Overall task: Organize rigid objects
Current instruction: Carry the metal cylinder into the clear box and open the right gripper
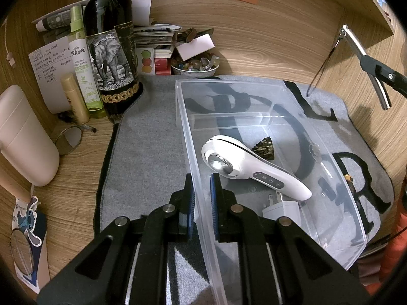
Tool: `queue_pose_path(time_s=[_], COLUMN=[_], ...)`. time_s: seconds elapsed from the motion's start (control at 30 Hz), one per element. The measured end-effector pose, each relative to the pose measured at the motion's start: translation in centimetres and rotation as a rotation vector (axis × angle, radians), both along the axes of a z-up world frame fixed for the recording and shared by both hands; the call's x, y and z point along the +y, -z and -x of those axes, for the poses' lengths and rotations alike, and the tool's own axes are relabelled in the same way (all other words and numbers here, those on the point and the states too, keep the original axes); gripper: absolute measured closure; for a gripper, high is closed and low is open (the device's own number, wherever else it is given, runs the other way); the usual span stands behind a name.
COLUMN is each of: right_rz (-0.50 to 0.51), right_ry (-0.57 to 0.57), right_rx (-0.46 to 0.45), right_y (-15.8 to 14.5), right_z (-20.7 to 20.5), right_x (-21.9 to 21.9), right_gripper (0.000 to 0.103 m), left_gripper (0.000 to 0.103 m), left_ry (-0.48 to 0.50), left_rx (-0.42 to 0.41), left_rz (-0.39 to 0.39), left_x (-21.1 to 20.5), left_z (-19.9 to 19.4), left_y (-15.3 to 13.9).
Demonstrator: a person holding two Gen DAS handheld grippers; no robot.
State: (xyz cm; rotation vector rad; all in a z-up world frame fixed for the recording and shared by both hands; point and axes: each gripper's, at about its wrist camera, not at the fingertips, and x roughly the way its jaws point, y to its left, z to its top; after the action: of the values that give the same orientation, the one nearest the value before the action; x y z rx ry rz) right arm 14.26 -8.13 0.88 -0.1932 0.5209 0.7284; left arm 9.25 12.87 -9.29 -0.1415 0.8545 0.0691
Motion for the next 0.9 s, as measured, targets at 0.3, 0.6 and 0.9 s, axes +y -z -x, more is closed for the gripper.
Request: queue_pose_path(time_s=[0.3, 0.6, 0.9], right_rz=[0.042, 0.135, 0.210], right_ry=[-0.112, -0.220, -0.301], right_rx=[0.043, 0.140, 0.217], right_y=[2.0, 6.0, 8.4], right_z=[1.9, 3.5, 4.5], right_x=[2.8, 6.3, 8.3], right_gripper=[0.089, 0.088, 0.088], left_gripper=[0.092, 0.092, 0.092], left_ry=[-0.001, -0.001, -0.001], left_rx=[0.000, 0.000, 0.000], left_rz=[0.000, -0.001, -0.001], left_x=[0.0, -0.1, 0.0], left_z=[0.0, 0.0, 0.0], left_y=[0.0, 0.0, 0.0])
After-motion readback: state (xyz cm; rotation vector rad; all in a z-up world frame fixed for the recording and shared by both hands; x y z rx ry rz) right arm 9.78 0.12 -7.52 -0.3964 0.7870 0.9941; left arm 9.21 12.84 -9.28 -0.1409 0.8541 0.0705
